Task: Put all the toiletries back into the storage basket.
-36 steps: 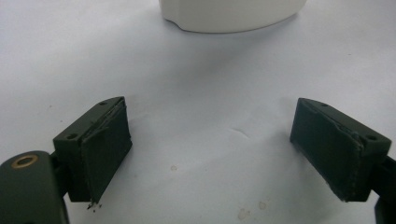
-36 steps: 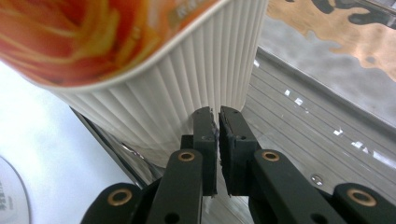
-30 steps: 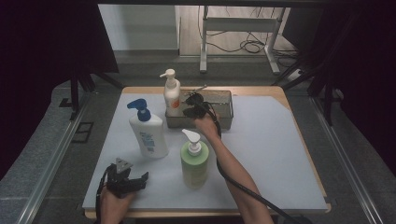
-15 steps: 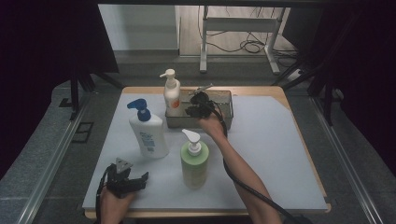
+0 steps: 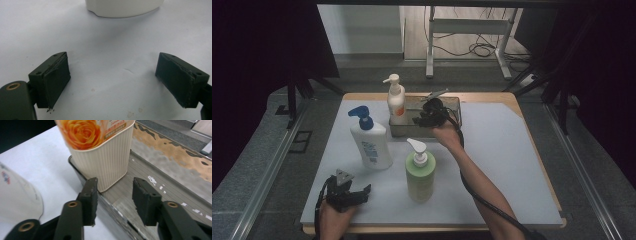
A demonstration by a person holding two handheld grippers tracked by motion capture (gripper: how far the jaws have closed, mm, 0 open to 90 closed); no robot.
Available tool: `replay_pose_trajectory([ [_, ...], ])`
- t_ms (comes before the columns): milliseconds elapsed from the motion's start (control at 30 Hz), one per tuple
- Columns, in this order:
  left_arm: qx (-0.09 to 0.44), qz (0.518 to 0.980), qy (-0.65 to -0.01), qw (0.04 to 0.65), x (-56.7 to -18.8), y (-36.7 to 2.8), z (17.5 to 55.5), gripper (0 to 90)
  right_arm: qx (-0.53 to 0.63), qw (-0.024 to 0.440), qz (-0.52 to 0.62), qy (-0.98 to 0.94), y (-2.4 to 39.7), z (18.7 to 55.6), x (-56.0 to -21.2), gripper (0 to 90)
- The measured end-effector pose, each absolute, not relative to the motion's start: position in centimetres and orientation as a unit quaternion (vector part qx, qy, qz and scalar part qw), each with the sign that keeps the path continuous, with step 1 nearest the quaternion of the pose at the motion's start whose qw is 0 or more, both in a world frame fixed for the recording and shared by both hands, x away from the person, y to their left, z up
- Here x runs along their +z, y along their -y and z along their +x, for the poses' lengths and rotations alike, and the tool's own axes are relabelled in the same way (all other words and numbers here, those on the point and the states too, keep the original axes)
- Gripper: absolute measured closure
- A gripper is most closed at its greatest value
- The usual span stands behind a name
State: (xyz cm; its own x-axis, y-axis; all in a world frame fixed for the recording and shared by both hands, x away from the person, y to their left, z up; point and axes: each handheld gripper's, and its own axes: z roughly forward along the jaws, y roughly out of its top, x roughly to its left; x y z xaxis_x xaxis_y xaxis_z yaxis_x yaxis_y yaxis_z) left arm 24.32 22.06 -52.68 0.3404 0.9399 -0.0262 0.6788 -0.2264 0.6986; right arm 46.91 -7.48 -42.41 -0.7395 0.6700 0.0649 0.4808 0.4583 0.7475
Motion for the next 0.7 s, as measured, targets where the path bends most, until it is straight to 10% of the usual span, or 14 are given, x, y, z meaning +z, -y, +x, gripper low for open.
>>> replay_pose_trajectory([
  [700,0.207,0.755,-0.536,0.317,-52.7,-22.0,24.3,11.7,0.406,0.112,0.283,-0.862,10.4,43.4,-41.4,28.3],
])
